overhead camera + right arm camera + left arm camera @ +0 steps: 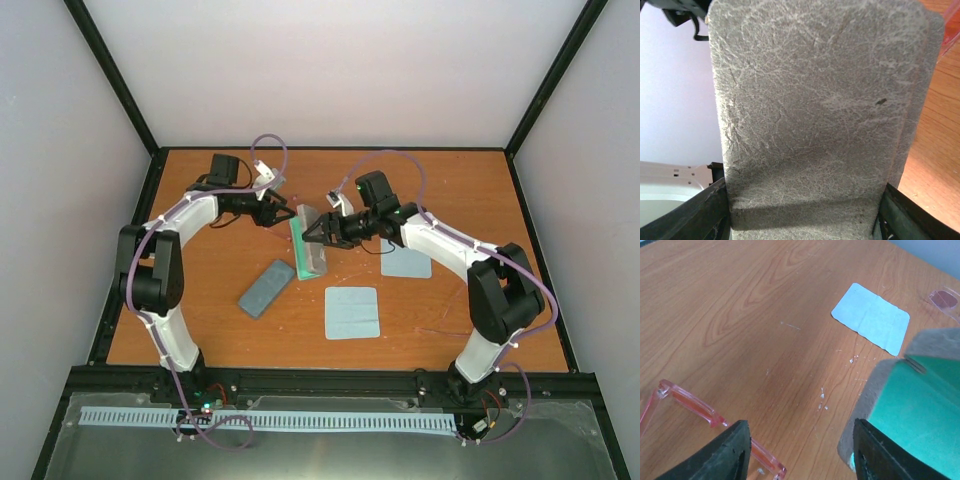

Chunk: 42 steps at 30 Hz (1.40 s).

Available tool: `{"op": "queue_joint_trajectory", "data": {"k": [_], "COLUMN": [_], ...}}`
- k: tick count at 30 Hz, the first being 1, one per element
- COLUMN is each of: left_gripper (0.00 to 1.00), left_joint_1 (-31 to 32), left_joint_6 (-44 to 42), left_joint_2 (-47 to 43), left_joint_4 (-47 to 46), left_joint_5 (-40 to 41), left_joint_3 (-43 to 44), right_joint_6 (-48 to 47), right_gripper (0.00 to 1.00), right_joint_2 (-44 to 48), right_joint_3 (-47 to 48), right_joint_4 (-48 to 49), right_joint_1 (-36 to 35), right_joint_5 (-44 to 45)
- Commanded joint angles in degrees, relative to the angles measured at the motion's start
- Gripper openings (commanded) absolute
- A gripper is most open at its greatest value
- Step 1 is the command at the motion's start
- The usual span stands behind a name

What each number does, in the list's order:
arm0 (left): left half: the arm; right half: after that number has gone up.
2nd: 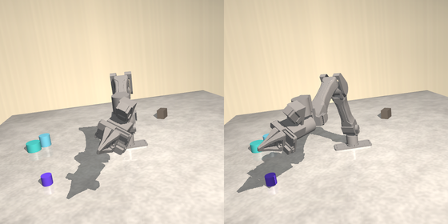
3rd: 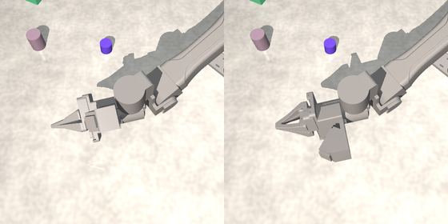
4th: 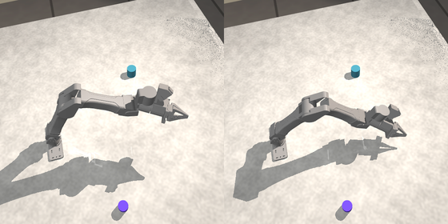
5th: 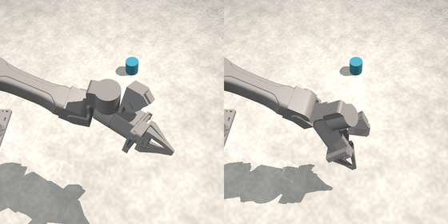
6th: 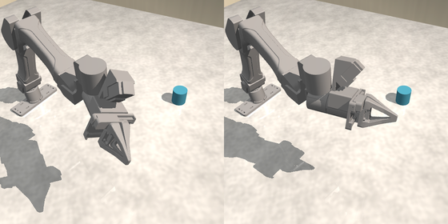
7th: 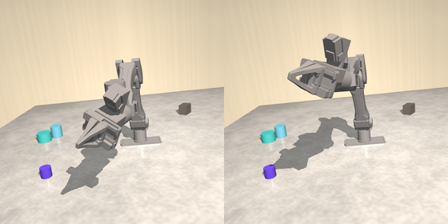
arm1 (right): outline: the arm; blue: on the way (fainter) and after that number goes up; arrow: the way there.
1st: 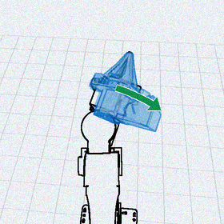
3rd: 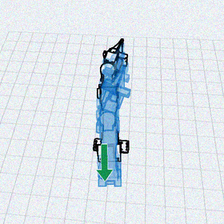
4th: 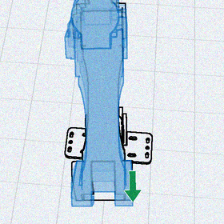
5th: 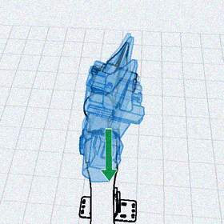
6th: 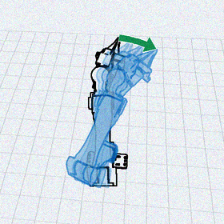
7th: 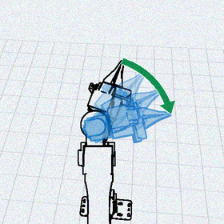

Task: Organize the sunglasses
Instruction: Place the sunglasses case at the center of the board.

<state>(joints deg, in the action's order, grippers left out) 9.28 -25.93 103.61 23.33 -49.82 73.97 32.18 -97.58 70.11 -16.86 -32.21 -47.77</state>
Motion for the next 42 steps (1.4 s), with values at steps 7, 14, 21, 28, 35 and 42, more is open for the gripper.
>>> {"op": "queue_joint_trajectory", "data": {"k": [7, 14, 21, 28, 35, 42], "left_gripper": [0.51, 0.52, 0.56, 0.58, 0.58, 0.47], "left_joint_1": [3.49, 3.59, -2.58, -3.48, -2.03, 0.96], "left_joint_6": [-5.96, -6.67, -8.94, -17.74, -20.69, -19.26], "left_joint_2": [3.39, 2.22, 3.52, 3.91, 4.39, 4.19], "left_joint_4": [4.64, 4.51, 7.62, 15.53, 18.91, 16.03], "left_joint_5": [2.23, 3.89, -5.42, -11.35, -10.88, -5.83], "left_joint_3": [4.66, 3.57, 5.35, 6.25, 7.55, 7.18], "right_joint_6": [-0.43, -1.85, -3.00, -3.48, -3.62, -3.49], "right_gripper": [0.03, 0.03, 0.03, 0.03, 0.03, 0.03], "right_joint_2": [-2.05, -3.05, -3.15, -4.36, -5.73, -6.22], "right_joint_3": [4.38, 5.39, 5.46, 6.99, 8.80, 9.77], "right_joint_4": [1.71, -0.90, -3.23, -4.23, -5.02, -5.02], "right_joint_1": [-1.25, -1.35, -1.37, -1.37, -1.37, -1.46], "right_joint_5": [-3.72, -2.53, -2.15, -2.54, -3.09, -3.78]}}
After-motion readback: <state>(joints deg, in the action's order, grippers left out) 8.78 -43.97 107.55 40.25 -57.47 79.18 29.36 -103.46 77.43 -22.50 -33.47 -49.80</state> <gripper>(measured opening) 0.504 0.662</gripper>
